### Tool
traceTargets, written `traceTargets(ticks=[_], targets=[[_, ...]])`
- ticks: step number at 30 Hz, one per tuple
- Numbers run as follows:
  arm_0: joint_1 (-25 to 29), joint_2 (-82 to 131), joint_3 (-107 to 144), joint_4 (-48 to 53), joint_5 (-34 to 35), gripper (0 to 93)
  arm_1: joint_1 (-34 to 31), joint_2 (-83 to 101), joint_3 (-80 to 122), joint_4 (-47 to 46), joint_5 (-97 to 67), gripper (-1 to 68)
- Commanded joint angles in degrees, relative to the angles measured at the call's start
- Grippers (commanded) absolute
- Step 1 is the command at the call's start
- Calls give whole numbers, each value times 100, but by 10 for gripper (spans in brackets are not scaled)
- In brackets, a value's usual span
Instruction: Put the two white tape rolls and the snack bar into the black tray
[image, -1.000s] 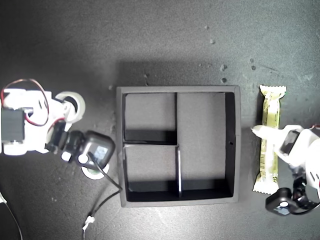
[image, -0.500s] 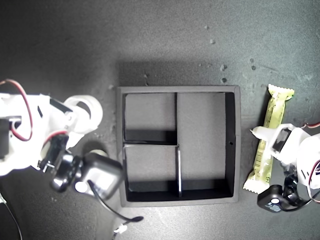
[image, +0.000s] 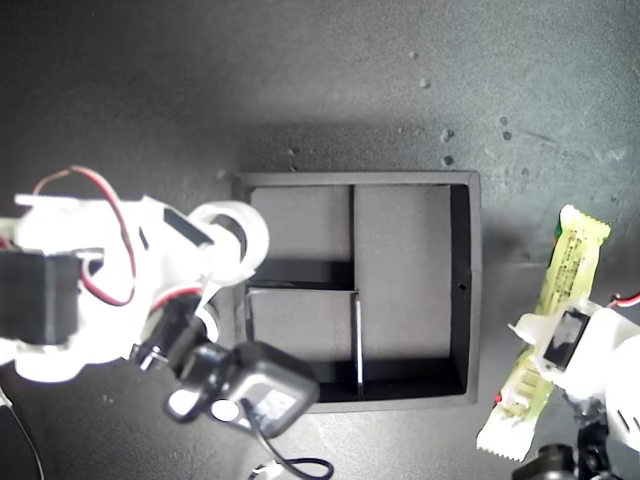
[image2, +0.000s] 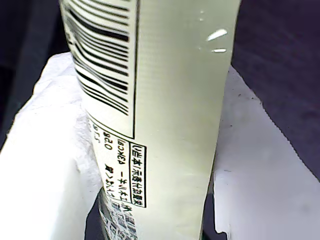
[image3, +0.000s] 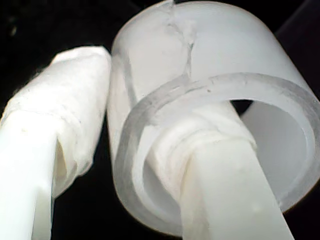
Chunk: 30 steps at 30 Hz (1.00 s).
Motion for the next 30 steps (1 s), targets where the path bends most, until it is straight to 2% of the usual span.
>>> traceTargets(ticks=[1,3,9,17,22,30], targets=[[-44,-158,-554,35,53,36,-35,-44,-686,-290,-3973,33],[-53,-396,-773,35,53,38,18,-492,-1230,-387,-4148,31],[-18,-1274,-1600,167,9,43,167,-2610,-3876,123,-4412,43],[53,-2566,-3384,967,35,46,237,-2725,-4034,18,-4421,43],[79,-4403,-6601,2470,18,46,237,-2725,-3964,-176,-4447,41],[0,-4245,-6346,2461,-26,53,167,-2725,-3806,-290,-4386,41]])
